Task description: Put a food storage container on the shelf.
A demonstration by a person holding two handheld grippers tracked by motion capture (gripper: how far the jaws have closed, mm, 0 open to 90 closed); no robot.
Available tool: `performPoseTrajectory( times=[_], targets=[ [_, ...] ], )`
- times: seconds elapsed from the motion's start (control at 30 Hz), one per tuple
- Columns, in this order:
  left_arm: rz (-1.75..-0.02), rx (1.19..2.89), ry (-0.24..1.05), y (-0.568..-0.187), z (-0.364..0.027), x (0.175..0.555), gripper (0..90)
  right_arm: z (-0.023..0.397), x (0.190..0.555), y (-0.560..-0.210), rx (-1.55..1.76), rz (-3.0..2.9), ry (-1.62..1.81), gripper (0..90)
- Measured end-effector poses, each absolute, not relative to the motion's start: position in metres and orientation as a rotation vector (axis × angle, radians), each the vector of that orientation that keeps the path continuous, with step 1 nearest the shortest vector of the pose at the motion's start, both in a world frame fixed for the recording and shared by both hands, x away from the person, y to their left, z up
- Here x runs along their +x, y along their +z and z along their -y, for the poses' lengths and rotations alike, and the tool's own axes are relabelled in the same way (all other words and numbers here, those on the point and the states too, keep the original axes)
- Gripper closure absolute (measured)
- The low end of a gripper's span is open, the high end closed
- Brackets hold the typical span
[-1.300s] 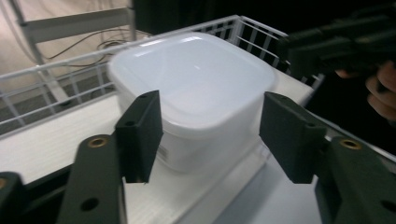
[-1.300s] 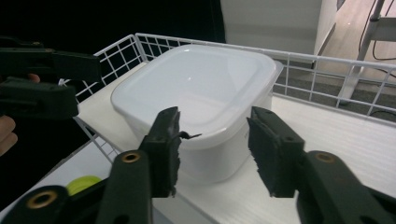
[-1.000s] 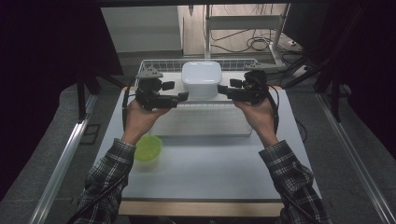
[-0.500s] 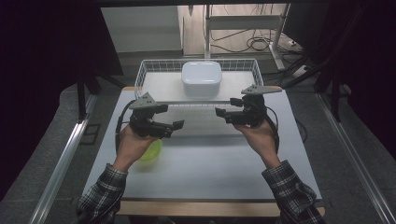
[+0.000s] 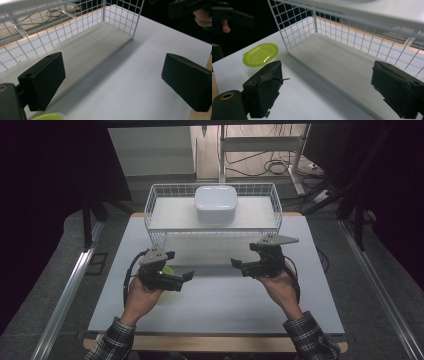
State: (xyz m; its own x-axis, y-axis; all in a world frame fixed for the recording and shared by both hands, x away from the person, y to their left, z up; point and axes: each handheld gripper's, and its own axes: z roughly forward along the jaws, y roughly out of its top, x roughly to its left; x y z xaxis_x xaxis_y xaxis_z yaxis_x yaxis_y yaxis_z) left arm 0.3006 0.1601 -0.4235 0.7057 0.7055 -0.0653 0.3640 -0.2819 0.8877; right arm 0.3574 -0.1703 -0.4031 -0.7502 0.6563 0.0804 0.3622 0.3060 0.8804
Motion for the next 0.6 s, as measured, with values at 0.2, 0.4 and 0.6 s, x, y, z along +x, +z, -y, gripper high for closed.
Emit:
performPoseTrajectory(
  times=[0.2, 0.4, 0.6],
  targets=[
    [-0.863, 1.929, 0.445, -0.435, -0.159, 0.293, 2.9, 0.174, 0.35, -0.416, 0.899, -2.314, 1.387, 6.2],
    [-0.842, 1.941, 0.45, -0.449, -0.165, 0.285, 4.6, 0.178, 0.341, -0.429, 0.903, -2.34, 1.35, 5.2],
    [-0.837, 1.947, 0.398, -0.468, -0.163, 0.274, 5.5, 0.182, 0.332, -0.444, 0.887, -2.384, 1.4, 3.6]
  ],
)
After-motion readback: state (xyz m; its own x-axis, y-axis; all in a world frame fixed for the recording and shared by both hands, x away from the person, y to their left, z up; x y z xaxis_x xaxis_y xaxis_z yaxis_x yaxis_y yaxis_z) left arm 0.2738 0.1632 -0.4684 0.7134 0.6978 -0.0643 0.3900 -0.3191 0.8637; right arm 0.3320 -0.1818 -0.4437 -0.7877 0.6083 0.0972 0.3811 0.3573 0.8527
